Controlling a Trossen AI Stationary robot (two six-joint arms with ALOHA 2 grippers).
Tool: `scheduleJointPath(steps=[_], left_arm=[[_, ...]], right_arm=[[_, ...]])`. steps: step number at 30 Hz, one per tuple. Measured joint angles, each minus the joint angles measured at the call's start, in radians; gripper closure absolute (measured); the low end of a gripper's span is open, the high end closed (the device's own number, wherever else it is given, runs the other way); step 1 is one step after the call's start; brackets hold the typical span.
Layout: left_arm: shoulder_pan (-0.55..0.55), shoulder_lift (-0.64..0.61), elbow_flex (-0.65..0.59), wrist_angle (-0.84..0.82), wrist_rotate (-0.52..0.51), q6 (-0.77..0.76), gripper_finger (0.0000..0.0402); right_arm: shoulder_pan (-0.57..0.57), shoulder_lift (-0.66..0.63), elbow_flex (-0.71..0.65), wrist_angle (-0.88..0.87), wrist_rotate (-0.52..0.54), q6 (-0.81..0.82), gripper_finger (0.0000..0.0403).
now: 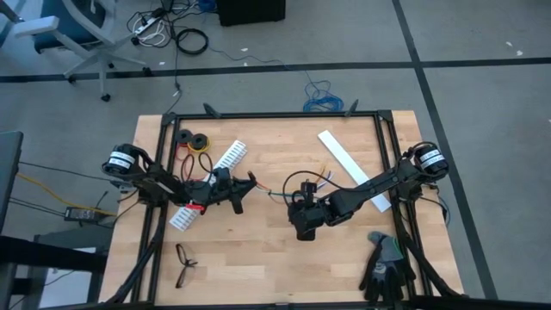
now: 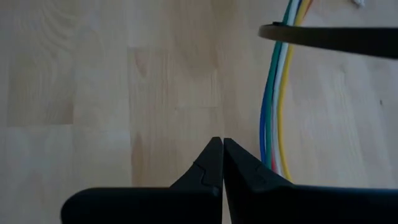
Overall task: Ziptie cables
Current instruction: Wrap the cable wires with the black zip tie
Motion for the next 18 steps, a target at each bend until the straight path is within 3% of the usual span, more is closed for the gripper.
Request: scheduleJointPath(steps=[10,18], left_arm=[[0.014,0.0,0.0,-0.078,0.003,0.055,0.0257],[0.043,-0.004,-0.002,-0.227,-0.001,0.079,0.023]], right_arm=[[0.004,0.0,0.0,-0.084,0.001,0.068,0.0403],[0.019,0.0,0.0,-0.11,0.025,0.079,0.0403]])
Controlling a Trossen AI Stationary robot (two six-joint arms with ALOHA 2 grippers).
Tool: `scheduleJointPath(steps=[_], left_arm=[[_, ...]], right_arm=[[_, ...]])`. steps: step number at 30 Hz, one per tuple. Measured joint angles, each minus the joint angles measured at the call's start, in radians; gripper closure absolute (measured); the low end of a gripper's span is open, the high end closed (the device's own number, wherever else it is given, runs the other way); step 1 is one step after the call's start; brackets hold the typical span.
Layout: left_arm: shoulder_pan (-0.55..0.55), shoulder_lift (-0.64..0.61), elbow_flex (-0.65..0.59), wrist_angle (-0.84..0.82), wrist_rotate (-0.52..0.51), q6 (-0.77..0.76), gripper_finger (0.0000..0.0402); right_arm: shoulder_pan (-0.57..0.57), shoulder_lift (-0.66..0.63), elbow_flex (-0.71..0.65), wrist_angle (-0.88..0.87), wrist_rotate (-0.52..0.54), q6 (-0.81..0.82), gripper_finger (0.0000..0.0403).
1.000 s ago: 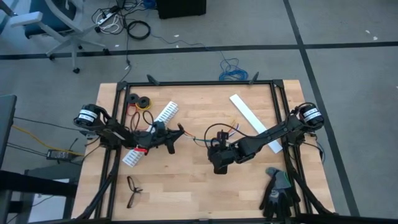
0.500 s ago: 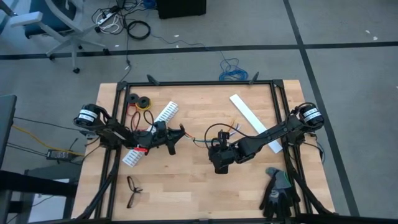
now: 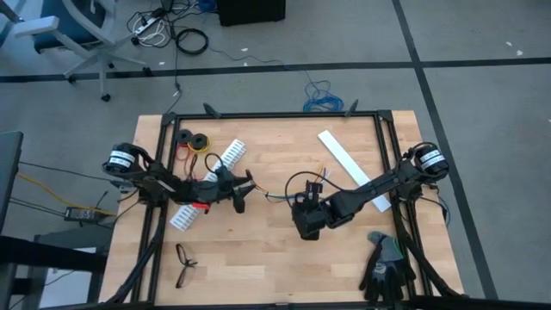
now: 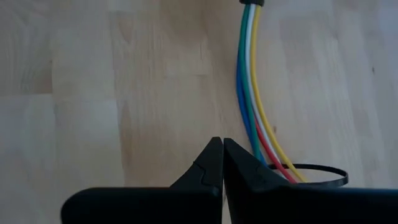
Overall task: Ziptie cables
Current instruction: Wrap the cable wires with the black zip tie
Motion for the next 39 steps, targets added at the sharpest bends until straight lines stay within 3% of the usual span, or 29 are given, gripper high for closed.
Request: scheduleJointPath(steps=[6,15,26,33,39], left_arm=[[0.0,-0.046,0.0,-0.04,-0.017,0.152,0.0229],[0.011,-0.134,0.0,-0.155,-0.07,0.259,0.0229],[0.018,-0.305,0.0,-0.296,-0.191,0.286,0.0229],[0.079,-0.419,0.049,-0.547,-0.066,0.184,0.0229],[0.123,-0.469,0.215,-0.763,-0.029,0.314,0.0229]], right_arm=[[0.006,-0.007,0.0,0.0,0.002,0.0,0.0403],[0.006,-0.008,0.0,0.0,0.003,0.006,0.0403],[0.012,-0.035,0.0,-0.003,0.08,-0.002,0.0403],[-0.012,-0.16,-0.102,0.113,0.108,-0.073,0.0403],[-0.066,-0.419,-0.326,0.271,0.12,-0.071,0.0403]])
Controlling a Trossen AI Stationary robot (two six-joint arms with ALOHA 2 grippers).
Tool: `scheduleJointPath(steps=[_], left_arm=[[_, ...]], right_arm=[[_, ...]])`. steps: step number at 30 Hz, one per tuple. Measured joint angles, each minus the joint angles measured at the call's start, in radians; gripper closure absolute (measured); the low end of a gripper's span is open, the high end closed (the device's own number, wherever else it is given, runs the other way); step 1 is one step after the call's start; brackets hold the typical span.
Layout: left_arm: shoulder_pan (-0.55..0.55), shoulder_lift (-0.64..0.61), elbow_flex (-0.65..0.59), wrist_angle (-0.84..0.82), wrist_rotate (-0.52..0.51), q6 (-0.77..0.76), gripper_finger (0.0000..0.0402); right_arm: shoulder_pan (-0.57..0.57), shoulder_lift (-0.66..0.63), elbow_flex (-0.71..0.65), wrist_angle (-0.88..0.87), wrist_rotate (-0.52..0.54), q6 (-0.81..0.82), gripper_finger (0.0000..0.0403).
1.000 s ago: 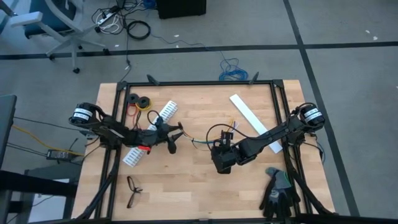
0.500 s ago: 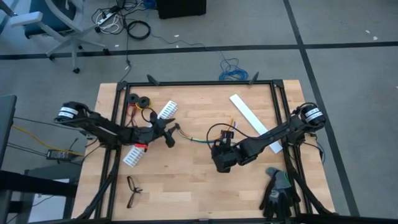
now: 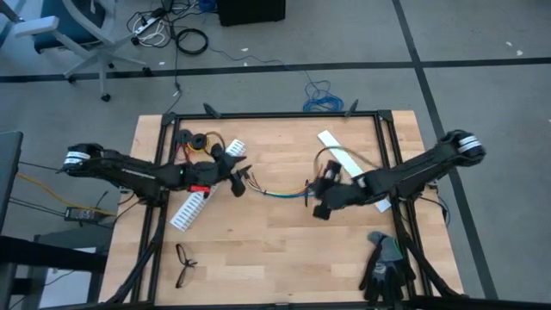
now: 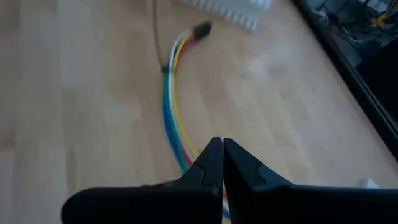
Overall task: Ziptie cables
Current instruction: Wrap the cable wires with the black zip tie
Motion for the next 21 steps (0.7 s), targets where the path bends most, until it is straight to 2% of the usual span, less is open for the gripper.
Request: scheduleJointPath(steps=[3,6,9,13,17,21], left_arm=[[0.038,-0.006,0.123,-0.106,0.0,0.116,0.0229],[0.08,0.001,0.24,-0.157,0.009,0.221,0.0229],[0.122,0.02,0.333,-0.195,0.157,0.279,0.0229],[0.138,0.103,0.397,-0.212,0.345,0.278,0.0229],[0.109,0.237,0.426,-0.2,0.428,0.284,0.0229],[0.061,0.369,0.454,-0.101,0.483,0.287,0.0229]], right_arm=[[-0.022,-0.149,-0.134,0.092,-0.002,0.036,0.0403],[-0.03,-0.267,-0.276,0.161,-0.035,0.141,0.0403],[-0.022,-0.335,-0.415,0.257,-0.081,0.259,0.0403],[0.019,-0.349,-0.566,0.465,-0.124,0.362,0.0403],[0.06,-0.325,-0.632,0.612,-0.117,0.385,0.0403],[0.078,-0.314,-0.635,0.63,-0.114,0.384,0.0403]])
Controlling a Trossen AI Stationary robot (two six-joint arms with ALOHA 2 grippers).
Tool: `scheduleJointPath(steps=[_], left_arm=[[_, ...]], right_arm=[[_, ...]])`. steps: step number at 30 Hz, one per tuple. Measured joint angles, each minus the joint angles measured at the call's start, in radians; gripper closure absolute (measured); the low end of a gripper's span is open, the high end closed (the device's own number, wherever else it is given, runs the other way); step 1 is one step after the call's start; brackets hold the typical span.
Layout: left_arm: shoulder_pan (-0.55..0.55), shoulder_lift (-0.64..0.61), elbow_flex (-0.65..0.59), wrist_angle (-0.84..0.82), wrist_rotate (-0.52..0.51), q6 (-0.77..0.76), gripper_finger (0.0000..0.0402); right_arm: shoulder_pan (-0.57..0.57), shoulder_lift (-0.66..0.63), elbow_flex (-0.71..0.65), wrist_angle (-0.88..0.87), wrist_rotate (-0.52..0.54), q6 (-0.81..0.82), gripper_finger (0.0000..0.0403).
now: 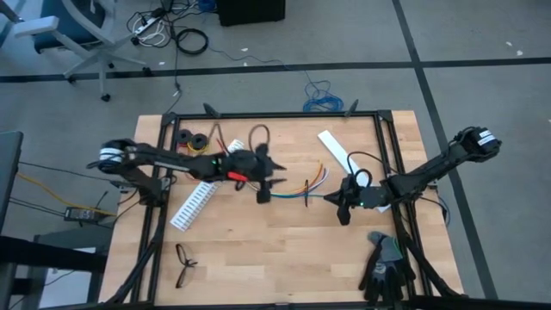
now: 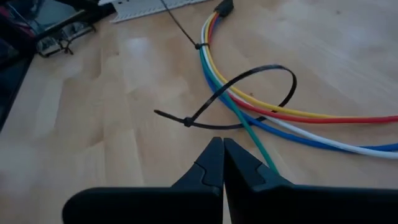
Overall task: Ziptie cables
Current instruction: Wrap the cable wires with the black zip tie
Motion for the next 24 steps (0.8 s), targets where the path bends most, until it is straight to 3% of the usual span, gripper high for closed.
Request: scheduleJointPath(steps=[5,11,16,24], left_arm=[[-0.046,0.121,0.08,0.009,0.025,0.079,0.0229],[-0.112,0.239,0.188,-0.092,0.04,0.224,0.0229],[-0.14,0.316,0.223,-0.101,-0.017,0.31,0.0229],[-0.156,0.41,0.237,0.018,-0.021,0.313,0.0229]], right_arm=[[0.006,0.0,0.0,0.001,0.0,-0.008,0.0403],[0.006,0.0,0.0,-0.005,0.0,-0.013,0.0403],[0.006,0.0,0.001,-0.006,0.0,-0.019,0.0403],[0.006,0.001,0.001,-0.001,0.0,-0.02,0.0403]])
